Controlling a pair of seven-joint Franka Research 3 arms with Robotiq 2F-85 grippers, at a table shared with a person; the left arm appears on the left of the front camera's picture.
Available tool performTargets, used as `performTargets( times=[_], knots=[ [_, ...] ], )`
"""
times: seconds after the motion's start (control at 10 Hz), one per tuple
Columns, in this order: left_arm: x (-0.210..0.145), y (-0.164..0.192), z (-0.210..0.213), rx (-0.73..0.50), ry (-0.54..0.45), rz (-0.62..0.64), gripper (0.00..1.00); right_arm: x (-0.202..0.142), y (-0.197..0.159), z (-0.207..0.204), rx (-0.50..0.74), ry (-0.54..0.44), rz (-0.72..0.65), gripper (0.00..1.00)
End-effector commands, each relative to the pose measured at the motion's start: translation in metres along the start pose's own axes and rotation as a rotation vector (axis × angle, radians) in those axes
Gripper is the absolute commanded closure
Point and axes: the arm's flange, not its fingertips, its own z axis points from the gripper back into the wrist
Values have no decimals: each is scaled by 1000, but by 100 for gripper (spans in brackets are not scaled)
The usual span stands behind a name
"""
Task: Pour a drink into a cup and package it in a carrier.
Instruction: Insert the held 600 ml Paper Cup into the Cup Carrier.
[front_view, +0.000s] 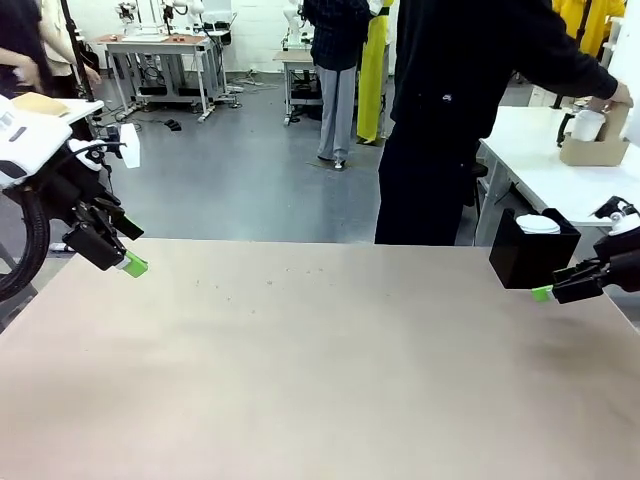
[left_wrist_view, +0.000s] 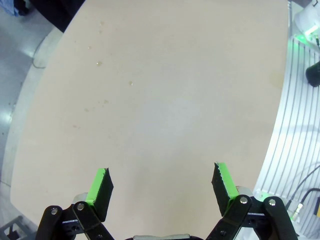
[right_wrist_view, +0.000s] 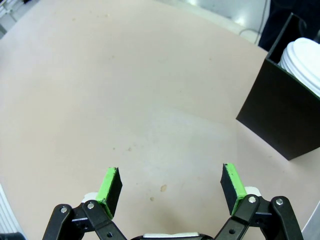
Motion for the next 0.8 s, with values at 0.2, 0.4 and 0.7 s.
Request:
performTargets(
  times=[0.2,0.4,0.7],
  knots=[
    [0,-1,1,-11,-17,9,0,1,0,1,-10,-1,1,0],
    [0,-1,1,-11,-17,9,0,1,0,1,-10,-1,1,0],
    [0,-1,1,-11,-17,9,0,1,0,1,-10,-1,1,0]
  ],
)
